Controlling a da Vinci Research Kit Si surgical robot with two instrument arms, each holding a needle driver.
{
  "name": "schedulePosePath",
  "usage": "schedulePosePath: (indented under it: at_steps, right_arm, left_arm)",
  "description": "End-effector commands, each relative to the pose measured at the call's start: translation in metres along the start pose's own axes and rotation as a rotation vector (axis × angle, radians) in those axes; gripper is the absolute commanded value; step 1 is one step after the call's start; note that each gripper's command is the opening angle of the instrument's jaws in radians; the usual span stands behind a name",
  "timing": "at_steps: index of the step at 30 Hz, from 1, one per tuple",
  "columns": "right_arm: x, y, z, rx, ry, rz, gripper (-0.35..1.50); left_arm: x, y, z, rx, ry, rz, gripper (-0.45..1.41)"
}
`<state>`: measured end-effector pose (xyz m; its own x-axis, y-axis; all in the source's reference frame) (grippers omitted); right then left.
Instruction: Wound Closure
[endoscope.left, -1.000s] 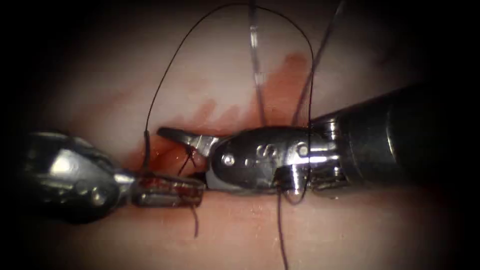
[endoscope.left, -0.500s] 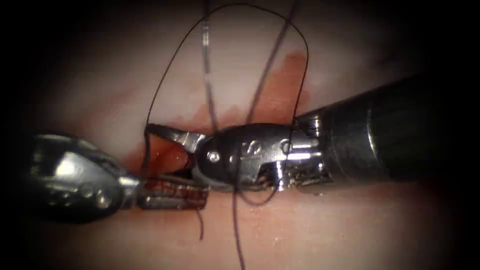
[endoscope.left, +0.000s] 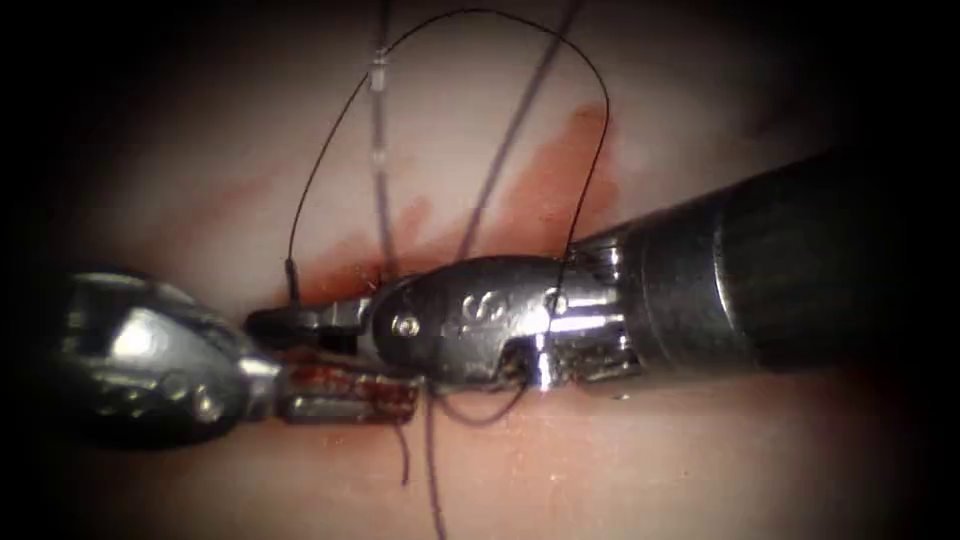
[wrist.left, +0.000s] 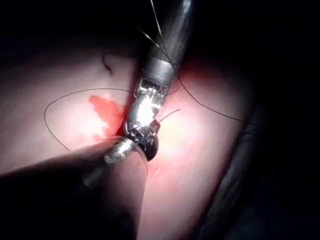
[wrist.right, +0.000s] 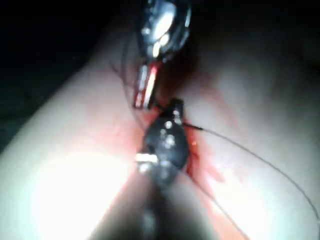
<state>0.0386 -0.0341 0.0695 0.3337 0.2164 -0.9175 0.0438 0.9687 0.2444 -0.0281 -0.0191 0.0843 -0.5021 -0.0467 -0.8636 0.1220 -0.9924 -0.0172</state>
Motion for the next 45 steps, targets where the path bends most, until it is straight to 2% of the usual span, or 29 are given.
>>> schedulePosePath:
  at_steps: [1, 4, 5, 6, 7, 9, 10, 11, 12, 13, 14, 15, 16, 19, 20, 22, 23, 28, 29, 32, 33, 34, 38, 41, 42, 43, 45]
  right_arm:
    - [-0.0003, -0.0002, 0.0005, -0.002, -0.016, -0.007, -0.35]
    - [-0.0005, -0.0001, 0.0002, 0.004, -0.033, -0.012, -0.35]
    - [-0.0005, -0.0001, -0.0004, 0.011, -0.042, -0.011, -0.35]
    - [-0.0003, -0.0001, -0.0008, 0.012, -0.040, -0.009, 0.05]
    - [-0.0003, -0.0001, -0.0008, 0.012, -0.040, -0.009, 0.05]
    - [0.0002, 0.0000, -0.0016, 0.008, -0.038, 0.013, 1.05]
    - [0.0005, 0.0001, -0.0024, -0.008, -0.039, 0.028, 1.32]
    - [0.0008, 0.0002, -0.0031, -0.034, -0.047, 0.038, 1.40]
    - [0.0012, 0.0002, -0.0039, -0.063, -0.052, 0.043, 1.44]
    - [0.0020, 0.0004, -0.0060, -0.080, -0.045, 0.063, 1.47]
    - [0.0020, 0.0004, -0.0060, -0.080, -0.045, 0.063, 1.47]
    - [0.0029, 0.0007, -0.0082, -0.083, -0.023, 0.076, 1.47]
    - [0.0029, 0.0007, -0.0082, -0.083, -0.023, 0.076, 1.47]
    - [0.0039, 0.0013, -0.0115, -0.096, 0.009, 0.096, 1.47]
    - [0.0039, 0.0013, -0.0115, -0.096, 0.009, 0.096, 1.47]
    - [0.0039, 0.0013, -0.0130, -0.095, 0.010, 0.100, 1.47]
    - [0.0039, 0.0013, -0.0130, -0.095, 0.010, 0.100, 1.47]
    - [0.0034, 0.0007, -0.0137, -0.089, 0.015, 0.101, 1.45]
    - [0.0034, 0.0007, -0.0137, -0.089, 0.015, 0.101, 1.45]
    - [0.0034, 0.0006, -0.0136, -0.090, 0.015, 0.106, 1.45]
    - [0.0034, 0.0006, -0.0136, -0.090, 0.015, 0.106, 1.45]
    - [0.0034, 0.0005, -0.0135, -0.091, 0.015, 0.106, 1.45]
    - [0.0033, 0.0004, -0.0134, -0.091, 0.015, 0.110, 1.45]
    - [0.0033, 0.0004, -0.0134, -0.091, 0.015, 0.110, 1.45]
    - [0.0032, 0.0004, -0.0134, -0.091, 0.015, 0.116, 1.45]
    - [0.0032, 0.0004, -0.0134, -0.091, 0.015, 0.116, 1.45]
    - [0.0032, 0.0004, -0.0134, -0.091, 0.015, 0.115, 1.45]
  left_arm:
    - [-0.0002, 0.0002, 0.0008, -0.002, 0.001, 0.000, -0.45]
    - [-0.0002, 0.0002, 0.0004, -0.005, 0.003, 0.000, -0.45]
    - [-0.0003, 0.0000, -0.0007, -0.016, 0.012, -0.001, -0.45]
    - [-0.0004, -0.0002, -0.0013, -0.015, 0.011, -0.001, -0.45]
    - [-0.0004, -0.0002, -0.0013, -0.015, 0.011, -0.001, -0.45]
    - [-0.0007, -0.0005, -0.0027, -0.003, 0.002, -0.002, -0.45]
    - [-0.0009, -0.0008, -0.0035, 0.003, -0.003, -0.003, -0.45]
    - [-0.0011, -0.0009, -0.0042, 0.012, -0.006, -0.005, -0.45]
    - [-0.0014, -0.0011, -0.0049, 0.016, -0.009, -0.007, -0.45]
    - [-0.0023, -0.0016, -0.0065, 0.030, -0.019, -0.015, -0.45]
    - [-0.0023, -0.0016, -0.0065, 0.030, -0.019, -0.015, -0.45]
    - [-0.0034, -0.0020, -0.0076, 0.041, -0.026, -0.022, -0.45]
    - [-0.0034, -0.0020, -0.0076, 0.041, -0.026, -0.022, -0.45]
    - [-0.0059, -0.0028, -0.0091, 0.071, -0.026, -0.054, -0.45]
    - [-0.0059, -0.0028, -0.0091, 0.071, -0.026, -0.054, -0.45]
    - [-0.0086, -0.0036, -0.0094, 0.085, -0.037, -0.047, -0.45]
    - [-0.0086, -0.0036, -0.0094, 0.085, -0.037, -0.047, -0.45]
    - [-0.0148, -0.0046, -0.0084, 0.094, -0.100, -0.013, -0.45]
    - [-0.0148, -0.0046, -0.0084, 0.094, -0.100, -0.013, -0.45]
    - [-0.0194, -0.0044, -0.0063, 0.107, -0.137, 0.004, -0.45]
    - [-0.0194, -0.0044, -0.0063, 0.107, -0.137, 0.004, -0.45]
    - [-0.0210, -0.0041, -0.0055, 0.101, -0.160, 0.017, -0.45]
    - [-0.0243, -0.0025, -0.0050, 0.043, -0.262, 0.040, -0.45]
    - [-0.0251, -0.0021, -0.0053, 0.034, -0.278, 0.031, -0.45]
    - [-0.0254, -0.0019, -0.0056, 0.029, -0.284, 0.023, -0.42]
    - [-0.0257, -0.0018, -0.0060, 0.022, -0.287, 0.003, -0.03]
    - [-0.0261, -0.0017, -0.0071, 0.007, -0.293, -0.043, 0.61]
